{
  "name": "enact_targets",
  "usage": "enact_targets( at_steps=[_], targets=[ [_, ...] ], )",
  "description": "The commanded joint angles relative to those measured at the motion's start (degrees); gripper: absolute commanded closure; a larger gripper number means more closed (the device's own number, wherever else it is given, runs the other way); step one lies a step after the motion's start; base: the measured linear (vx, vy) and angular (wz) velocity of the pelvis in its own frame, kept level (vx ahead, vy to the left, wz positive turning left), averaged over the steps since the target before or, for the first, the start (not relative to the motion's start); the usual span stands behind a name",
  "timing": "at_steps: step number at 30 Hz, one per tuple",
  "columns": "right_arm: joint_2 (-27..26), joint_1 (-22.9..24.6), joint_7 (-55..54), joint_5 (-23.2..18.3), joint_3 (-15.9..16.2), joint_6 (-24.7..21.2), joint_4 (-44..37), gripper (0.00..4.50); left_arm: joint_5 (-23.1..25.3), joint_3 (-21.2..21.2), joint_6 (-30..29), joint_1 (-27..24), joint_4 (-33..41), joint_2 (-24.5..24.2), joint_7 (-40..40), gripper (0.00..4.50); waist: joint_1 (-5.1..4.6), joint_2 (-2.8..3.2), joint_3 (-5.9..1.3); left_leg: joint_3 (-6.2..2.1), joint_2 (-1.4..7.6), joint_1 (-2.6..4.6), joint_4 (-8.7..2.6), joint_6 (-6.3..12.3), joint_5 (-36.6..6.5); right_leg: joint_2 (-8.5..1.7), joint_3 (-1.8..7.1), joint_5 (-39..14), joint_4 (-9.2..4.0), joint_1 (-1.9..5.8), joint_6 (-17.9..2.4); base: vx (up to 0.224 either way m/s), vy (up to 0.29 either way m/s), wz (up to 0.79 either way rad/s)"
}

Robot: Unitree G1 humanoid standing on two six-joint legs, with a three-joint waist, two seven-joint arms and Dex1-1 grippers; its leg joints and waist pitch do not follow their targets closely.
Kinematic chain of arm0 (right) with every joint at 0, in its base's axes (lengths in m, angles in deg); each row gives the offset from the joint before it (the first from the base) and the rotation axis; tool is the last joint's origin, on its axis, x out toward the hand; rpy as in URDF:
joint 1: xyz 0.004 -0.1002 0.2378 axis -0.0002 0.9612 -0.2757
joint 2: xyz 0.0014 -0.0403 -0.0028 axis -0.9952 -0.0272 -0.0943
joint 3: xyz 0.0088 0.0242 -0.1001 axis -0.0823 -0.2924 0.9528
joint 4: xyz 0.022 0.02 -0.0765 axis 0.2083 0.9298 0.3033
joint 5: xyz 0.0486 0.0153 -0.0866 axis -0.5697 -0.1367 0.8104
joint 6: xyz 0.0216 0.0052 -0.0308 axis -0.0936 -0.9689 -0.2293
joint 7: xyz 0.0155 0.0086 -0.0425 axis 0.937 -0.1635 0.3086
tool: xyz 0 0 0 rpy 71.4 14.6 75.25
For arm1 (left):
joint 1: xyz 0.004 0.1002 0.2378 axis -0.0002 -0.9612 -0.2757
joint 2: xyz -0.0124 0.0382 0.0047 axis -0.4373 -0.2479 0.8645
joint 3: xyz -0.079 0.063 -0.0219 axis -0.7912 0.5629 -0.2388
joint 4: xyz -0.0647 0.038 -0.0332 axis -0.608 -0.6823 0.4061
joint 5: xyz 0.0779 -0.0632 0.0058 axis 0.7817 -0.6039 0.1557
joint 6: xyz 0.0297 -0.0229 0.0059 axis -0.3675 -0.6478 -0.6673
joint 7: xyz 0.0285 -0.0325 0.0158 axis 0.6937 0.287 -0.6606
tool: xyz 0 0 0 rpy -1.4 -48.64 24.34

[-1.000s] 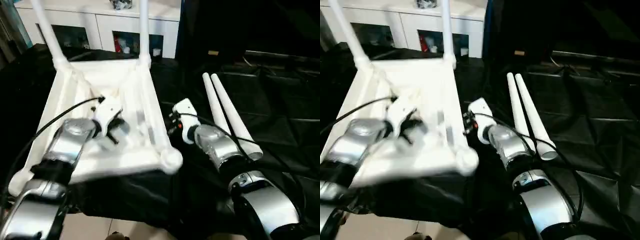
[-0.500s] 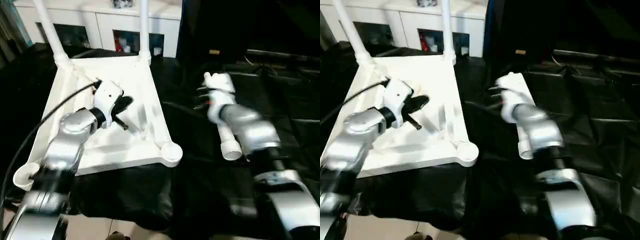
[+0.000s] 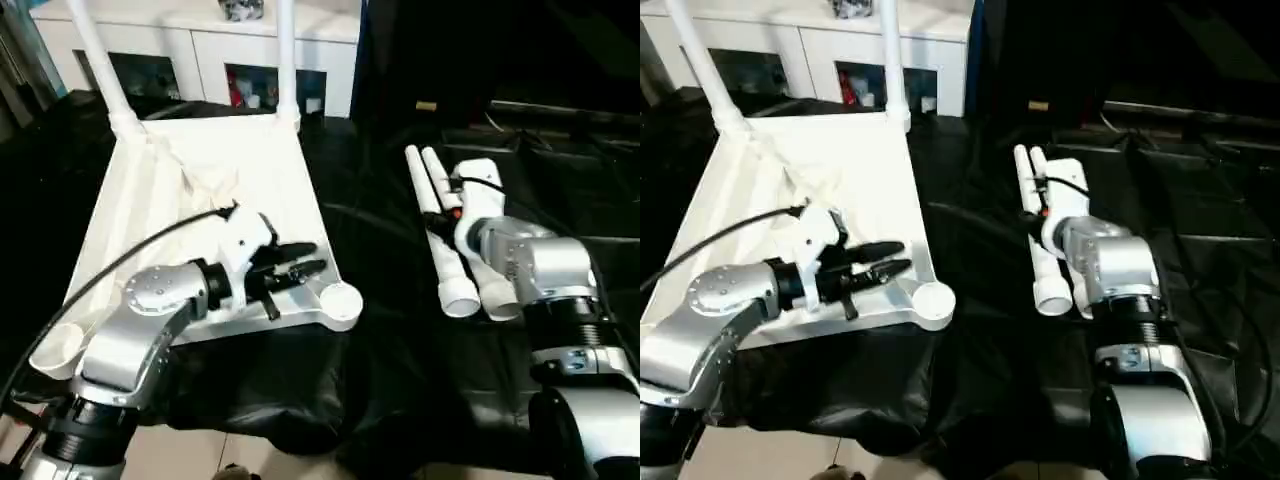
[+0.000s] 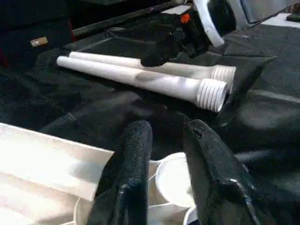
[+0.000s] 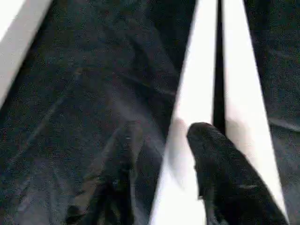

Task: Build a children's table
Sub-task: Pick table leg

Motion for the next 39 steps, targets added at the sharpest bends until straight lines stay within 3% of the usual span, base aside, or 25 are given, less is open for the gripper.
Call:
enact_targets(
  at_steps=[1, 3, 6, 7, 11, 13, 22, 30, 38, 39],
  targets=[
    [0.6, -0.8, -0.7, -0.3, -1.0, -1.8, 0.4, 2.20, -0.2, 1.0, -1.1, 0.3, 1.2, -0.1, -0.2, 2.67, -0.09, 0.50, -4.31, 0.18, 0.42, 0.76, -3.71, -2.66, -13.9, -2.32, 2.33, -16.1, -4.44, 2.93, -8.6, 0.000, 0.000, 0.00],
    [0.7, -0.9, -1.2, -0.3, -1.0, -2.4, 0.7, 2.02, -0.2, 1.2, -1.5, 0.2, 1.7, -0.5, -0.2, 2.37, -0.10, 0.60, -4.35, 0.22, 0.39, 0.75, -3.65, -2.52, -13.2, -2.30, 2.33, -15.2, -4.40, 2.94, -8.7, 0.000, 0.000, 0.00],
    [0.7, -1.2, -1.7, -0.5, -1.3, -2.7, 1.6, 1.86, -0.5, 1.7, -2.4, -0.1, 2.6, -1.0, 0.4, 2.35, -0.16, 0.69, -4.48, 0.21, 0.41, 0.72, -3.60, -2.55, -12.3, -2.29, 2.33, -13.3, -4.15, 3.05, -9.3, 0.000, 0.000, 0.00],
    [0.7, -1.5, -1.6, -0.9, -1.6, -2.8, 2.5, 1.65, -0.5, 1.9, -2.6, -0.2, 2.8, -1.2, 0.6, 1.97, -0.19, 0.66, -4.47, 0.24, 0.39, 0.70, -3.55, -2.51, -12.1, -2.27, 2.33, -12.9, -4.11, 3.07, -9.6, 0.000, 0.000, 0.00],
    [0.8, -2.6, -0.2, -1.2, -0.9, -3.5, 5.3, 1.48, -0.4, 2.1, -2.9, -0.2, 3.1, -1.5, 0.7, 1.94, -0.30, 0.69, -4.53, 0.28, 0.34, 0.68, -3.46, -2.30, -12.0, -2.21, 2.28, -12.0, -4.00, 3.17, -10.2, 0.000, 0.000, 0.00],
    [1.2, -3.6, -0.6, 0.0, 0.4, -4.5, 7.8, 1.32, 0.6, 2.5, -2.3, 0.0, 3.0, -1.9, 0.5, 1.57, -0.33, 0.54, -4.52, 0.26, 0.33, 0.65, -3.47, -2.31, -11.9, -2.20, 2.24, -12.1, -3.97, 3.24, -10.4, 0.000, 0.000, 0.00],
    [1.3, -7.9, 2.8, -0.8, 1.4, -7.8, 18.4, 1.29, -1.4, 3.4, -4.3, -0.4, 5.4, -3.6, 3.1, 1.51, -0.14, 0.39, -4.55, 0.32, 0.51, 0.67, -3.31, -2.37, -11.5, -2.49, 2.30, -11.9, -3.71, 3.24, -11.4, 0.000, 0.000, 0.00],
    [1.8, -10.3, 3.3, -0.6, 1.1, -5.7, 24.3, 2.04, -3.3, 2.9, -5.5, 0.1, 6.4, -4.6, 4.3, 1.49, 0.05, 0.14, -4.52, 0.41, 0.47, 0.66, -3.17, -2.41, -11.6, -2.55, 2.27, -13.4, -3.67, 3.12, -11.2, 0.000, 0.000, 0.00],
    [2.0, -11.3, 2.0, -2.4, -2.1, -4.3, 26.6, 2.55, -2.0, 1.3, -3.1, 2.0, 3.5, -2.6, 1.2, 1.49, 0.00, 0.15, -4.36, 0.37, 0.42, 0.68, -3.07, -2.64, -13.6, -2.53, 2.24, -17.1, -4.12, 2.90, -9.7, 0.000, 0.000, 0.00],
    [2.0, -11.3, 1.8, -3.7, -3.8, -4.4, 25.7, 2.60, -1.6, 0.6, -2.2, 3.2, 2.1, -1.2, -0.6, 1.49, -0.01, 0.44, -4.30, 0.35, 0.35, 0.65, -3.08, -2.72, -14.0, -2.44, 2.22, -17.6, -4.20, 2.87, -9.5, 0.000, 0.000, 0.00]
  ],
)
